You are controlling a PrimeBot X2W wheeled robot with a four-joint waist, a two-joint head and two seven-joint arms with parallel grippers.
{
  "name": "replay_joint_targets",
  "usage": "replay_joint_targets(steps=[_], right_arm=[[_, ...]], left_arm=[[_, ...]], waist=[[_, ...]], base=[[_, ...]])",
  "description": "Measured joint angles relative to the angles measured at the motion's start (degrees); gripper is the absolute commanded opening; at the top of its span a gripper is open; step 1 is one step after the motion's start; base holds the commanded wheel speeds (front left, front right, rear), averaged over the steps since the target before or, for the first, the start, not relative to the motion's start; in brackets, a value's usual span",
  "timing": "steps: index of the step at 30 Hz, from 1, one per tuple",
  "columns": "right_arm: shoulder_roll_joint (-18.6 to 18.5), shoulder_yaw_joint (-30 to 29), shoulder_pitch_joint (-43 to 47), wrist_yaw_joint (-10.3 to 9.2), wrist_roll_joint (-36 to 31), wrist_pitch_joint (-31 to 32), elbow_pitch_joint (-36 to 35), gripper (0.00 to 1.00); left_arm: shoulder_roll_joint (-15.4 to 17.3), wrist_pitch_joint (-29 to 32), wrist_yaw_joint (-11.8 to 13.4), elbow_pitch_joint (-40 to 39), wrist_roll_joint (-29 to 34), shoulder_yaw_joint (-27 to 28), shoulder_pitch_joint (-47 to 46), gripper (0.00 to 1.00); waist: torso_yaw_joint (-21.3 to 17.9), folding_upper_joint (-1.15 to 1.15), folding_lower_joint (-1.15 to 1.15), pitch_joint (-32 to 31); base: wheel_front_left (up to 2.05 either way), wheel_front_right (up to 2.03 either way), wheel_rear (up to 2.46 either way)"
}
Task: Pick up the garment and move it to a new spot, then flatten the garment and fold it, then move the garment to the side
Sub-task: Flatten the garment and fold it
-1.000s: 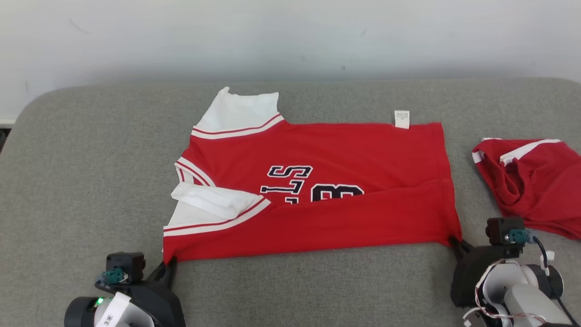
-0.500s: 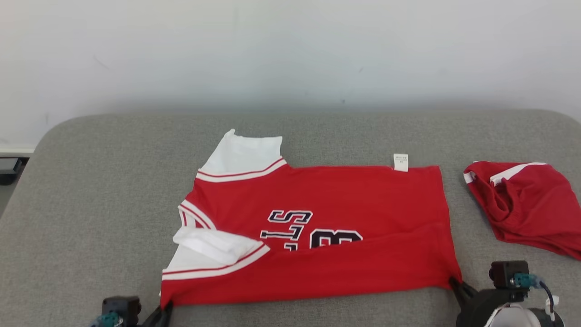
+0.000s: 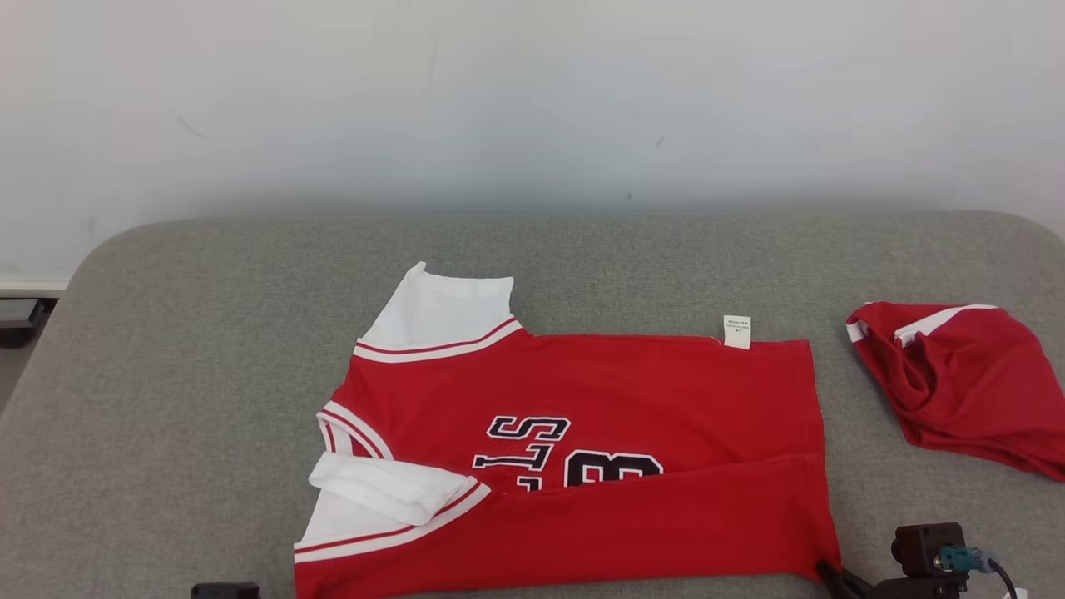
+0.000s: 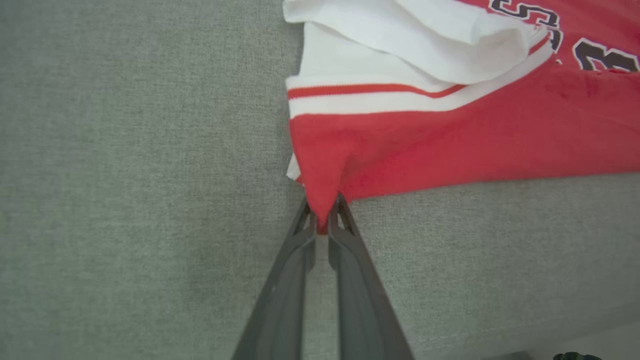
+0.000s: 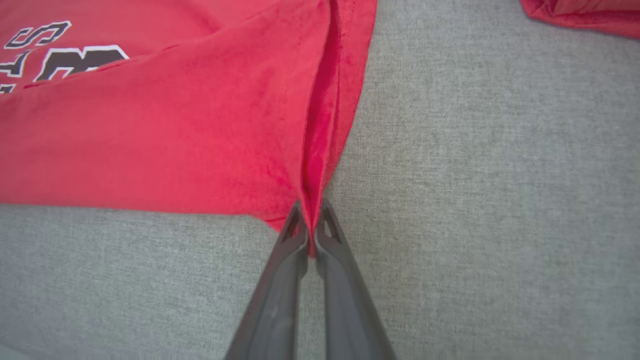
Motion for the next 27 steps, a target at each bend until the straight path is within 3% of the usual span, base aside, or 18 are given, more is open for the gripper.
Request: replay_joint_targets(steps=[7, 8, 9, 10, 18, 23, 27], right_arm=[[-0.86, -0.46, 1.24, -0.83, 0.51, 2.50, -2.63, 0.00], [-0.90, -0.45, 1.44, -1.09, 0.49, 2.53, -2.96, 0.35], [-1.01, -0.66, 1.60, -1.09, 0.54, 2.50, -3.38, 0.69], [-1.02, -1.23, 1.71, -1.09, 1.14, 2.53, -3.85, 1.00], [-1.35, -5.69, 4.74, 0.10, 8.03, 3.00, -11.72, 1.00], [-2.27, -6.43, 5.16, -0.02, 7.55, 1.60, -18.58, 1.00], [-1.99, -6.67, 3.99, -1.10, 4.80, -1.21, -22.24, 1.00]], left_arm=[[0.74, 2.33, 0.62, -2.00, -0.48, 0.18, 0.33, 0.00], [0.77, 2.33, 0.93, -2.27, -0.51, 0.38, 0.57, 0.03], [0.78, 2.35, 0.93, -2.56, -0.52, 0.57, 0.83, 0.65], [0.70, 2.36, 0.96, -3.03, -0.67, 0.89, 1.05, 1.00], [0.76, 0.81, 1.49, -10.61, -3.69, 4.67, 3.06, 1.00], [1.60, -2.85, 2.21, -15.56, -2.97, 7.43, 3.25, 1.00], [1.57, -7.24, 2.96, -18.91, 1.11, 9.90, 3.21, 1.00]], waist=[[-0.06, 0.01, 0.00, 0.13], [-0.05, 0.01, 0.00, 0.12], [0.00, 0.01, 0.00, 0.06], [0.05, 0.01, 0.00, -0.04], [0.48, 0.01, 0.00, -1.14], [0.65, 0.01, 0.00, -1.49], [0.63, 0.01, 0.01, -1.45]], base=[[0.00, 0.00, 0.00], [0.00, 0.00, 0.00], [0.00, 0.00, 0.00], [0.00, 0.00, 0.00], [0.00, 0.00, 0.00], [0.00, 0.00, 0.00], [0.00, 0.00, 0.00]])
